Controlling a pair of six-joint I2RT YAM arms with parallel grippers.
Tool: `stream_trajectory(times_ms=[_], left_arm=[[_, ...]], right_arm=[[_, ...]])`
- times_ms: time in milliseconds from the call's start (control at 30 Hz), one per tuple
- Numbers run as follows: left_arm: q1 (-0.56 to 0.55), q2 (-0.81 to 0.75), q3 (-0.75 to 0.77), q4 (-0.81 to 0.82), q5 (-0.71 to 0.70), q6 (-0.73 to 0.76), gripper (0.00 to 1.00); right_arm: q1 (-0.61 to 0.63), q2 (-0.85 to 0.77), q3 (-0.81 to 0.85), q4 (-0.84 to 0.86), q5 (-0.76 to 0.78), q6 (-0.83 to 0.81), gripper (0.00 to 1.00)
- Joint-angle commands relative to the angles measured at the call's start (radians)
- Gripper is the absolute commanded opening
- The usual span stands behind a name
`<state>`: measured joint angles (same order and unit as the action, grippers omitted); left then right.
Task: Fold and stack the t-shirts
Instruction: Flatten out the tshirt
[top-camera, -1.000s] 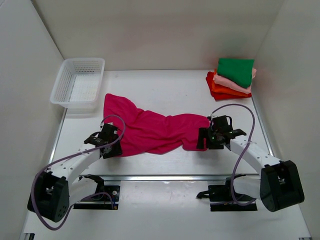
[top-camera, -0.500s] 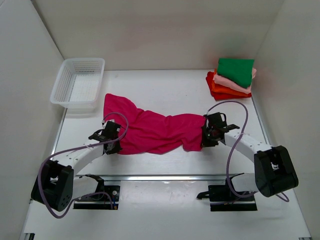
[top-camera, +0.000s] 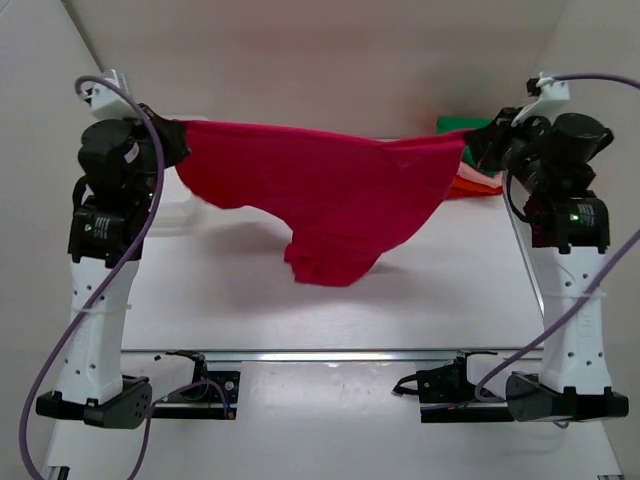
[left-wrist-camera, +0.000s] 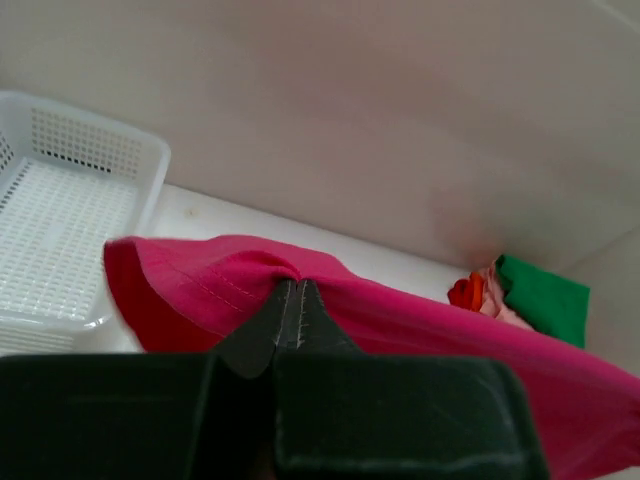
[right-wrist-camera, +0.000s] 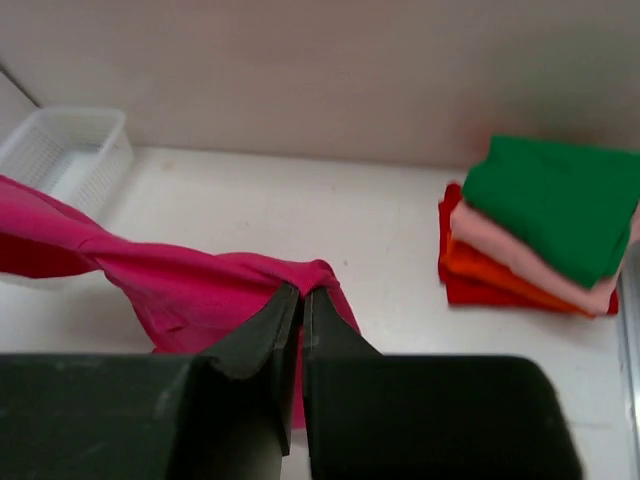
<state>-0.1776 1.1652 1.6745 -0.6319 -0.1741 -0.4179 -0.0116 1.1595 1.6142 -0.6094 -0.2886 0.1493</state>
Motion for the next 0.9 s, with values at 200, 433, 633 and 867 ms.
stream_trajectory(times_ms=[200,433,633,867], left_arm=[[0.012,-0.205,-0.107,0.030,0.004,-0.004,0.00],[-0.017,-0.256,0.020,-0.063,0.015,-0.001,0.00],[-0.040,-0.165,0.110,-0.153,0.079,-0.028,0.00],[0.076,0.103,-0.179,-0.239,0.285,0.042,0.00]], right_arm=[[0.050,-0.138,0.154,-0.119,0.057,-0.128,0.00],[0.133,-0.222,0.309,-0.115,0.160,-0.134,0.00],[0.156,-0.170,0.378,-0.090,0.117,-0.108,0.00],[0.084,0.109,0.246,-0.303,0.039,-0.060,0.00]])
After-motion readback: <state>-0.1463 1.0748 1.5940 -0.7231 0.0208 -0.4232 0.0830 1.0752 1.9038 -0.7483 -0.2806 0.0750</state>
